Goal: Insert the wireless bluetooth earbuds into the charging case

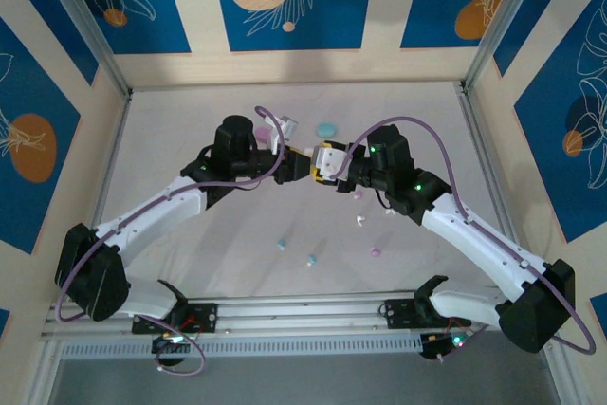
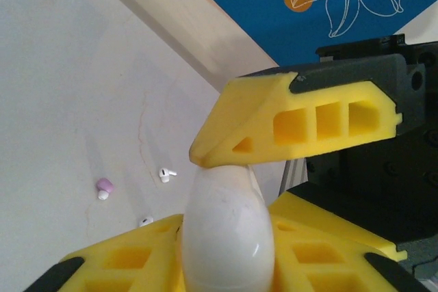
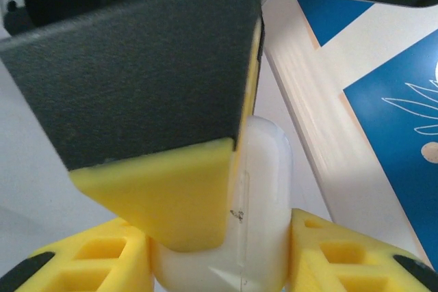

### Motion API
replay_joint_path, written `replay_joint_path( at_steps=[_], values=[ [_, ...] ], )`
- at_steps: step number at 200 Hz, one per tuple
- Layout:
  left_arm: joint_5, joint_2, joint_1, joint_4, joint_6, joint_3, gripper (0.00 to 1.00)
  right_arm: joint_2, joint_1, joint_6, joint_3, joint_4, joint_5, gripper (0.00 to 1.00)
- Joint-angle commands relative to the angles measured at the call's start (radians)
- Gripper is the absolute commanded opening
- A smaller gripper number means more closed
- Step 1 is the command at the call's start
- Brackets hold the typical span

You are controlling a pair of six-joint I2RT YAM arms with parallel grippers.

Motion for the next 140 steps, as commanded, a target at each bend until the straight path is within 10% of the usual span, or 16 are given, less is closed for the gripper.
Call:
replay_joint_path(
  at_steps=[1, 97, 140],
  values=[
    [-0.025, -0.031, -0.009, 0.047, 0.006, -0.01, 0.36, -0.023, 0.013, 0.018, 0.022, 0.014, -0.038, 0.43],
    [-0.013, -0.047, -0.011, -0.008, 0.06, -0.005, 0.26, -0.023, 0.012, 0.016, 0.03, 0.012, -0.019, 0.43],
    [-0.007, -0.045, -0.009, -0.035, 0.078, 0.007, 0.39, -0.023, 0.012, 0.015, 0.033, 0.015, -0.013, 0.43]
  ],
)
